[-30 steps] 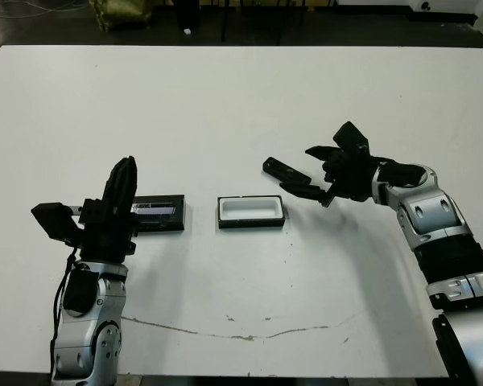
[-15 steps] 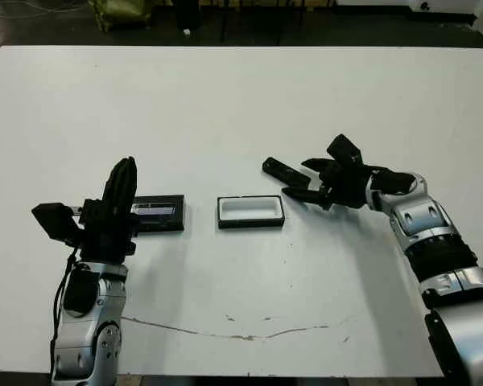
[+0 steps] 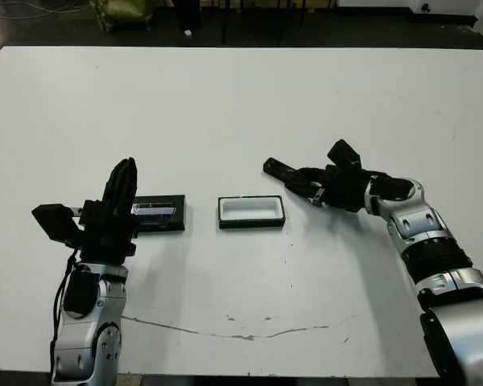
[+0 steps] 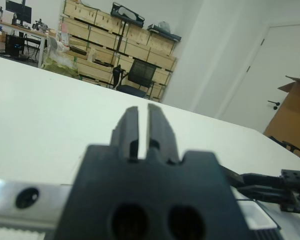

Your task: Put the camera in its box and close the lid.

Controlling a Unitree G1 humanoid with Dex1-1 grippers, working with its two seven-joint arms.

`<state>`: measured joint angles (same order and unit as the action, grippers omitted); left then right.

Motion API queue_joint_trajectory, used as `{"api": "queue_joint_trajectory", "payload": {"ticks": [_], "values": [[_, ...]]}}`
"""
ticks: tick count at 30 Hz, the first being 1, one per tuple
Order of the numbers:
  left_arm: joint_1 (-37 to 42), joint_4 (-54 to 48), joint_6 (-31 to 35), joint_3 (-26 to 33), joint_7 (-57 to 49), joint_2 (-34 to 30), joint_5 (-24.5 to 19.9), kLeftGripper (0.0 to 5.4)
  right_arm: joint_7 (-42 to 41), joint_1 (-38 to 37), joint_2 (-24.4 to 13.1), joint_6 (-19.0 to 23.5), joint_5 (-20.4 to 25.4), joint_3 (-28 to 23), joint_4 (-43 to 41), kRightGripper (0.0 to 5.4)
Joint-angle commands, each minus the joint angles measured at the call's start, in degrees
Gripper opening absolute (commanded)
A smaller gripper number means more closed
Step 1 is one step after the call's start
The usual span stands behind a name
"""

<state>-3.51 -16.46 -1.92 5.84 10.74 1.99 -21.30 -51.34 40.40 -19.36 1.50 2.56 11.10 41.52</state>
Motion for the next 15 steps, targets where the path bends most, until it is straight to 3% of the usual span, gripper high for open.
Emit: {"api": "queue_joint_trajectory", "payload": {"ticks": [1,4,7,15], "values": [[-0.99,0.82,0.31,0.2,0.01,-0.31,-0.21,0.0,-1.47,-2.65,-0.76,2.82,-1.27,0.87,1.18,0.4],[-0.97,0.85,0.41,0.17,-0.15,-0.25,-0.23,0.0,-2.46,-2.03,-1.51,2.09,-1.14,0.48,0.24,0.38],[-1.13,0.36,1.27,0.13,-0.57,-0.22,-0.44,0.0,-3.18,-0.92,-2.17,5.99,1.03,-1.69,-2.3,0.37],[-1.22,0.57,0.98,0.16,-0.29,-0.38,-0.27,0.0,-9.66,5.9,-3.75,10.0,8.56,-8.5,-2.76,0.34]]}}
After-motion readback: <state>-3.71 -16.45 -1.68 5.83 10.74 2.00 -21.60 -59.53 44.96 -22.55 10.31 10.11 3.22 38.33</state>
